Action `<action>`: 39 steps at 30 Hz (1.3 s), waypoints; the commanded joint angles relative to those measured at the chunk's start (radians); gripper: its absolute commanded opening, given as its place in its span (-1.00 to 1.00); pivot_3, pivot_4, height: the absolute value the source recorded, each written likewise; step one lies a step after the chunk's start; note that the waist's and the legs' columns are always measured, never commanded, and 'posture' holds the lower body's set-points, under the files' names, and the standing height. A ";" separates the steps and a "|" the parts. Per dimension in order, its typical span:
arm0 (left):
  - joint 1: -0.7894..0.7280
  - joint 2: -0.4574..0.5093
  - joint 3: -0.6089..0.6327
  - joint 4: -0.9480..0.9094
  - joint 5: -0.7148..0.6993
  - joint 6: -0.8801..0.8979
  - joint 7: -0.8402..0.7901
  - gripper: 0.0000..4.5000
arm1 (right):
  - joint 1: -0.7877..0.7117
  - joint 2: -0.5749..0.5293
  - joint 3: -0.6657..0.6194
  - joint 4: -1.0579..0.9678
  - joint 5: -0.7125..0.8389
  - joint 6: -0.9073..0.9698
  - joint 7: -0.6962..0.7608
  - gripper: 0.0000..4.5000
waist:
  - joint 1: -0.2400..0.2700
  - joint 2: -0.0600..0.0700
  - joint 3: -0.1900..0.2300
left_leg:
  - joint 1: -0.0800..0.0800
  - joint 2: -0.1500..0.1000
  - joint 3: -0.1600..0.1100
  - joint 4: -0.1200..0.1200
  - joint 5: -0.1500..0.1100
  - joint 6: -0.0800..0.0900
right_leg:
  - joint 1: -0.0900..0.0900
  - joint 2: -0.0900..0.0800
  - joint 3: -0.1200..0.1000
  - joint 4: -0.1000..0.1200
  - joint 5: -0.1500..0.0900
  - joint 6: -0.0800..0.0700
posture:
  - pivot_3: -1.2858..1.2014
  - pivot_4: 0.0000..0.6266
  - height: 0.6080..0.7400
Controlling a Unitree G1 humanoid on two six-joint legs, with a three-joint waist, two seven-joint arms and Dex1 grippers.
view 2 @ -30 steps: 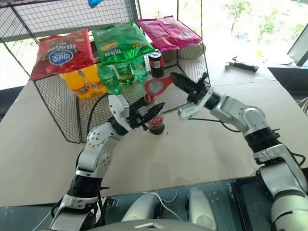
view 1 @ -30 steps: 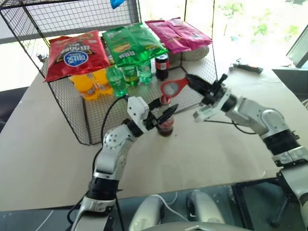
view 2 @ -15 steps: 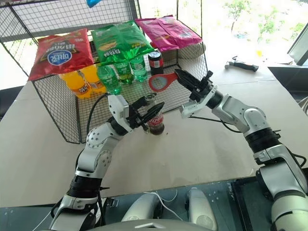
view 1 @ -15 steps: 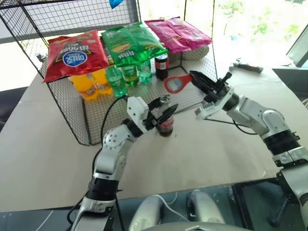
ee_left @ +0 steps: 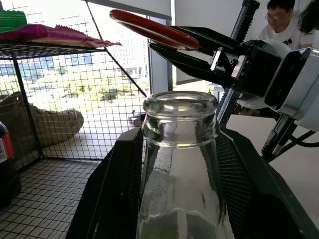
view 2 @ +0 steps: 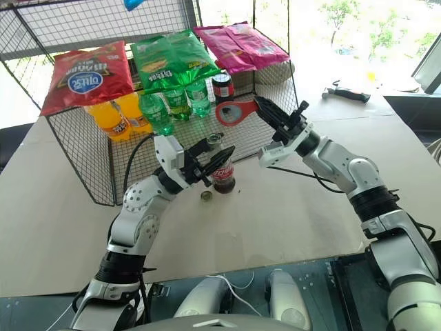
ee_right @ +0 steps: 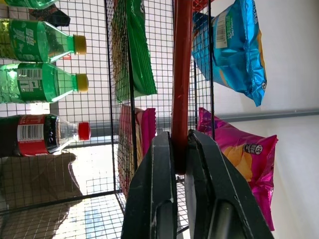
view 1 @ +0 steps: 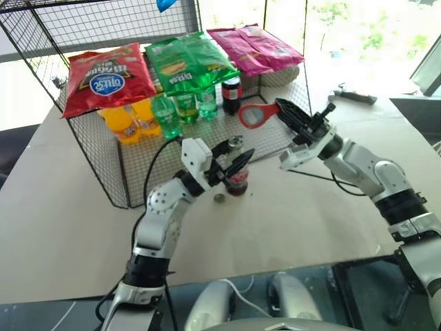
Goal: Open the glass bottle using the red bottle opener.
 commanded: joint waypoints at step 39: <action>0.278 0.171 0.036 -0.279 -0.038 0.148 -0.037 0.98 | 0.582 0.175 -0.241 -0.470 1.101 0.871 0.786 -1.00 | 0.002 0.000 0.003 | -0.021 0.000 0.002 0.001 0.000 0.001 | -0.024 -0.001 0.003 0.005 0.003 0.003 | 0.03 -0.52 0.92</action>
